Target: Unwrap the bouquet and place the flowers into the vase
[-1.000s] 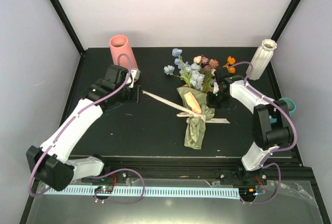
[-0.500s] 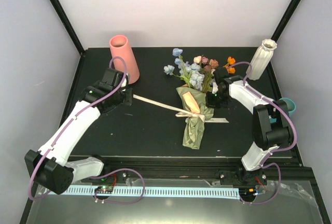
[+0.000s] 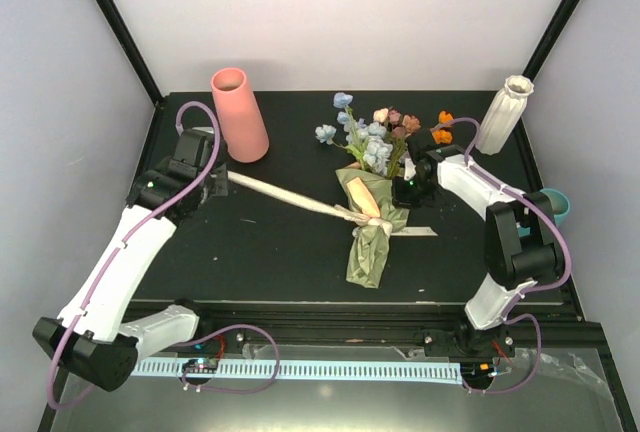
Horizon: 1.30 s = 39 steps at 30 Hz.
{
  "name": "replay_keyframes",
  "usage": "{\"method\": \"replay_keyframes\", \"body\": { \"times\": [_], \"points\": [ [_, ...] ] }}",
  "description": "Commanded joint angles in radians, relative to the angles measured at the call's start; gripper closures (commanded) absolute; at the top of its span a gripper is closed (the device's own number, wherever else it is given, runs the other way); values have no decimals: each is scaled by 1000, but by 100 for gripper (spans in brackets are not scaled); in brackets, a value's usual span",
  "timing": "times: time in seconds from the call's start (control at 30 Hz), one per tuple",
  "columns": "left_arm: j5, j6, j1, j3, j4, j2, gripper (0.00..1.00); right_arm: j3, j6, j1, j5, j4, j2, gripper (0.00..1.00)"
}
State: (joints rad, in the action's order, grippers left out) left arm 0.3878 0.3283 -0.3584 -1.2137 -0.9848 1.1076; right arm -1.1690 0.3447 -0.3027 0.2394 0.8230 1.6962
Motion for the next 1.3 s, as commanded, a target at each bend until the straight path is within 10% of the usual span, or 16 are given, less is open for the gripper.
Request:
{"method": "replay_keyframes", "body": {
  "times": [0.0, 0.13, 0.3, 0.5, 0.63, 0.93, 1.27],
  "points": [
    [95, -12, 10, -55, -41, -26, 95, -66, 19, -32, 25, 11, 10, 99],
    [65, -1, 10, -54, -46, -40, 77, -134, 46, -74, 60, 25, 27, 98],
    [28, -18, 11, -44, -21, -81, 3, -238, 68, -134, 159, 54, 86, 83],
    [-167, -95, 12, 29, 94, -160, 1, -286, 41, -138, 115, 115, 44, 37],
    [-495, -164, 12, 69, 163, -180, 1, -299, -18, -138, 64, 176, -7, 25],
    [-887, -174, -22, 241, 263, -126, 12, -70, -116, -139, 119, 81, -153, 30],
    [-942, -139, -165, 304, 364, 110, 17, 249, -170, -235, 267, -340, -290, 35]
  ]
}}
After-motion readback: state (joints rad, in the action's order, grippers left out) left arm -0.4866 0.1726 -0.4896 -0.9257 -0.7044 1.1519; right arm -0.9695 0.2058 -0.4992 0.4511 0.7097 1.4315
